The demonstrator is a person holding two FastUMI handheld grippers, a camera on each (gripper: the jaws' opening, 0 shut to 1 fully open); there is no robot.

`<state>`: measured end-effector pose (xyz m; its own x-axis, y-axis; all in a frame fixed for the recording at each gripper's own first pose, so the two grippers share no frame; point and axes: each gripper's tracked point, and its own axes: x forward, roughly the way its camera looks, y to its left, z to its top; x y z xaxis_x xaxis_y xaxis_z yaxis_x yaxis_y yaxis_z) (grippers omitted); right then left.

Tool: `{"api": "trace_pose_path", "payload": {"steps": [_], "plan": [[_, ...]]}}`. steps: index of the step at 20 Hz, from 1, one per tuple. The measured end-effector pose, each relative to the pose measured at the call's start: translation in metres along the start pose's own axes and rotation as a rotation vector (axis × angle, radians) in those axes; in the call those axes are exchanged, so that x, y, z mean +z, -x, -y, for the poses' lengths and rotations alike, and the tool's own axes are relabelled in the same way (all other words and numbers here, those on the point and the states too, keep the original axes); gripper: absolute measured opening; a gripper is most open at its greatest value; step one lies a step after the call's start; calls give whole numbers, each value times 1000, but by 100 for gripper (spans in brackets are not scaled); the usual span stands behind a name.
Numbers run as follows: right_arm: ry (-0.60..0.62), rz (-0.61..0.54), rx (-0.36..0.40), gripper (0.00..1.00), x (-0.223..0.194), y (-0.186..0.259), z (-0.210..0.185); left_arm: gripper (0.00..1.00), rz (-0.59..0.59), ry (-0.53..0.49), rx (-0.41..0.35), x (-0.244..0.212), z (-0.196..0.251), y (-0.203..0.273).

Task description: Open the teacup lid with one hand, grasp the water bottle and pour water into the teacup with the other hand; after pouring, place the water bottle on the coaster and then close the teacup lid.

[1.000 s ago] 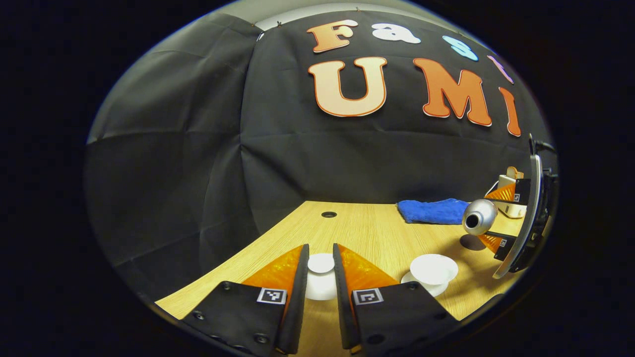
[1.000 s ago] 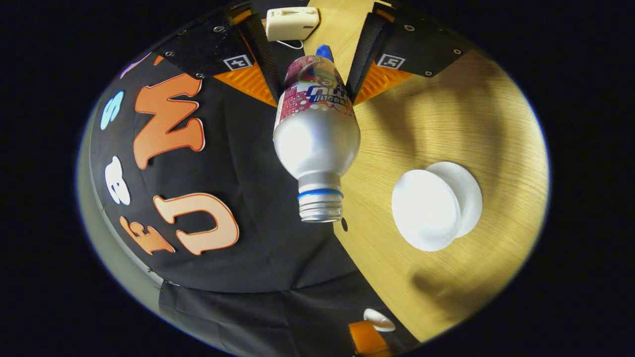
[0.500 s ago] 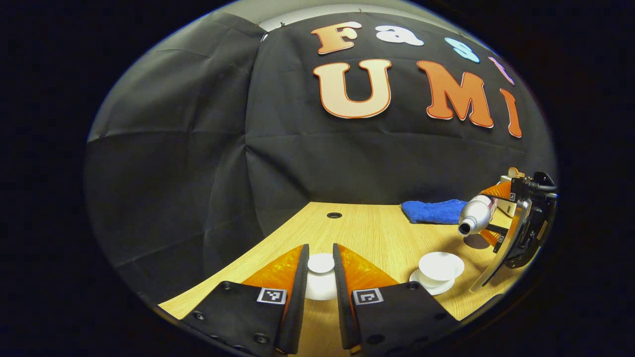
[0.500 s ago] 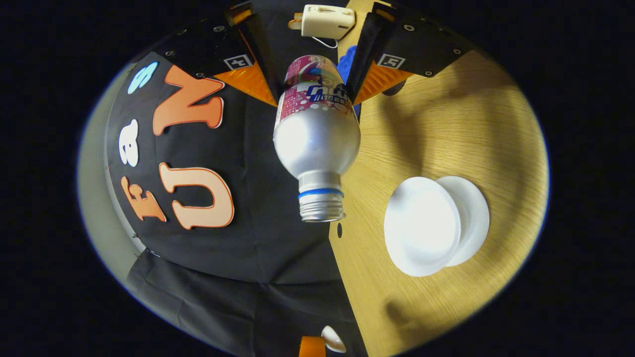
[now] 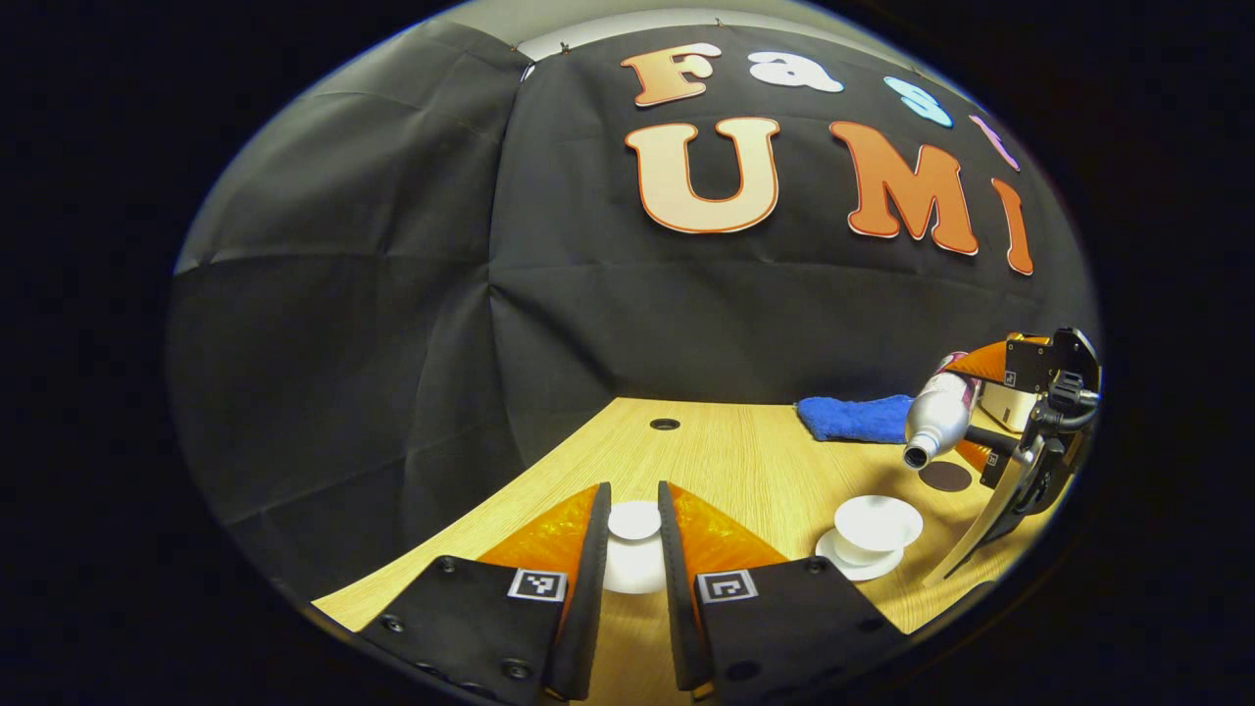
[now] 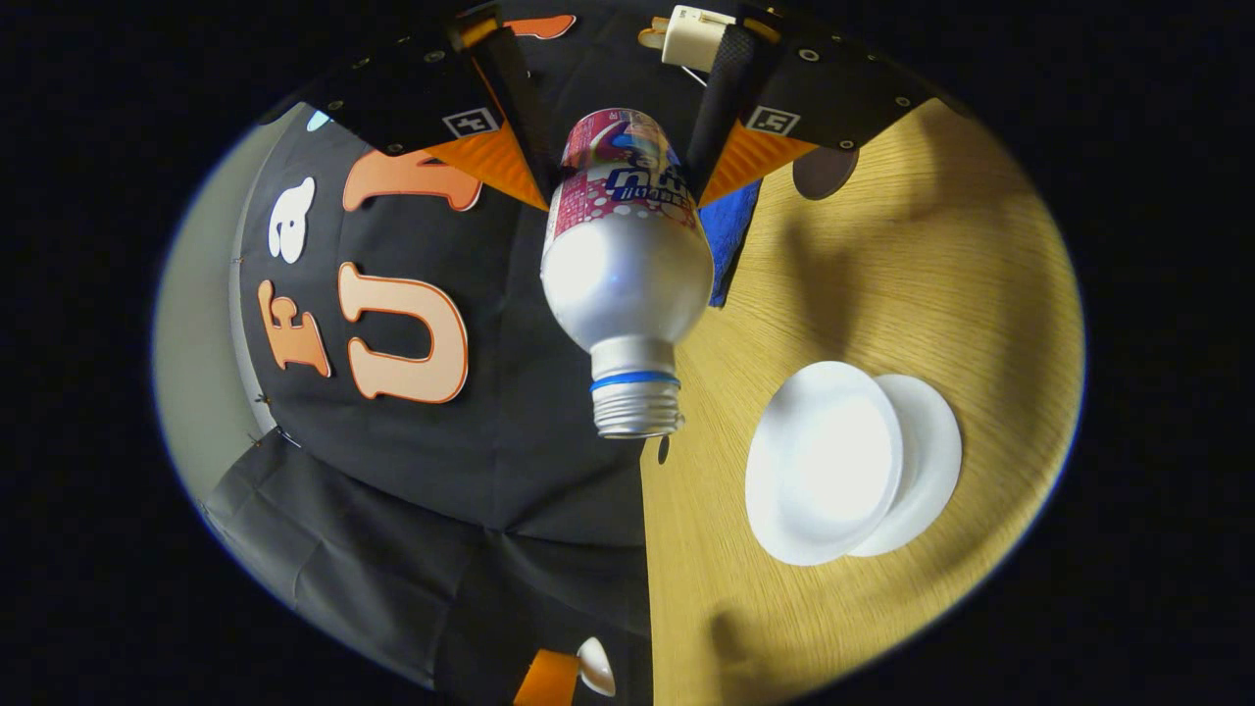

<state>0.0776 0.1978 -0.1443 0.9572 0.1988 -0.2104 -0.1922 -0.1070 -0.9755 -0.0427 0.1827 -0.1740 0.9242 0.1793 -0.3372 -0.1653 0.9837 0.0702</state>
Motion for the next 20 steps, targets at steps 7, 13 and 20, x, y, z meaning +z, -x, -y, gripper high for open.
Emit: {"api": "trace_pose_path", "payload": {"steps": [7, 13, 20], "plan": [[91, 16, -21, 76, 0, -2, 10, 35, 7, 0, -4, 6, -1, 0], [143, 18, -56, 72, -5, -8, 22, 35, 14, -8, -3, 9, -3, 2], [168, 12, -102, 76, -13, -10, 45, 35, 16, -9, -9, 12, -1, 3]]}}
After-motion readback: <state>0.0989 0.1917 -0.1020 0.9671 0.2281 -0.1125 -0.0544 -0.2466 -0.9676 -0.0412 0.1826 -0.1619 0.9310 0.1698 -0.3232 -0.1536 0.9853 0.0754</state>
